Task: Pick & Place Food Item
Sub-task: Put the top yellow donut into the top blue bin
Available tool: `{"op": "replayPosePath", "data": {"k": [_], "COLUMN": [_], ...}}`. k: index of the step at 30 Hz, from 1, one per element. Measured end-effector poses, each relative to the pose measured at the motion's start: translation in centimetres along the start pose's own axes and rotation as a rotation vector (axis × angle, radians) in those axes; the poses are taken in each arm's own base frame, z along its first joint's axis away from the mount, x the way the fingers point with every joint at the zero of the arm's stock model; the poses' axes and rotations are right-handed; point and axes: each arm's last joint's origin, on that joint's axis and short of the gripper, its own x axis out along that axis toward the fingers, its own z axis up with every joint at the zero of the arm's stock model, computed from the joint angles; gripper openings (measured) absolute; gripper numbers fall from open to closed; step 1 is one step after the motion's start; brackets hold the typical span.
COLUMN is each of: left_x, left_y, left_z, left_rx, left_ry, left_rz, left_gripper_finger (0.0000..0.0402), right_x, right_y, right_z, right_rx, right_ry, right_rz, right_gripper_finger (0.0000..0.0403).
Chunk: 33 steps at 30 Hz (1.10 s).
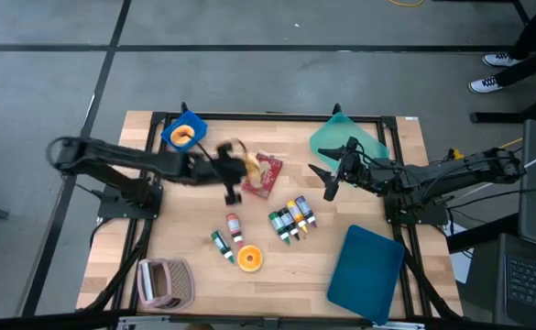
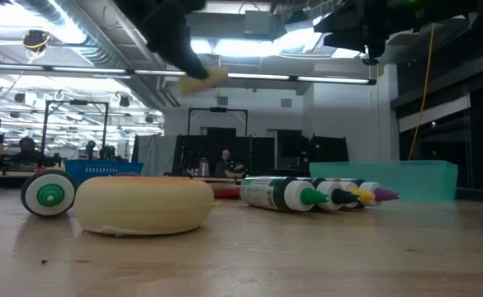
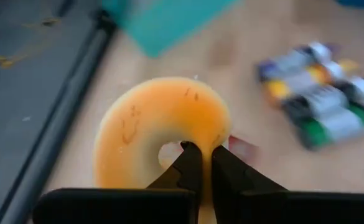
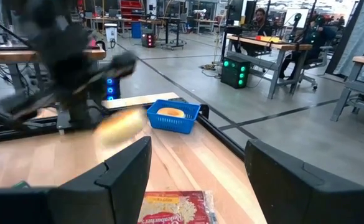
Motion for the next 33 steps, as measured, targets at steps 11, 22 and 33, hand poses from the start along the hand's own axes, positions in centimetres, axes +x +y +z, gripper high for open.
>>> {"op": "replayPosePath", "data": {"k": [11, 22, 33], "left_x": [-4.8, -3.2, -1.9], "left_y": [13.5, 20.8, 23.2], "left_z": [-3.2, -8.4, -12.3], "left_rx": [-0.302, -0.517, -0.625], "left_ry": [-0.018, 0.227, 0.433], "left_rz": [0.425, 0.552, 0.492], "left_gripper_finger": [0.001, 0.0009, 0.001], "right_x": [0.0, 0.0, 0.0], "right_y": [0.0, 0.0, 0.0], "right_z": [0.0, 0.0, 0.0], "right_rx": [0.001, 0.001, 0.0], "right_ry": [0.0, 0.0, 0.001], "right_rz": [0.003, 0.003, 0.003], "right_gripper_finger": [0.0254, 0.0254, 0.0254]}}
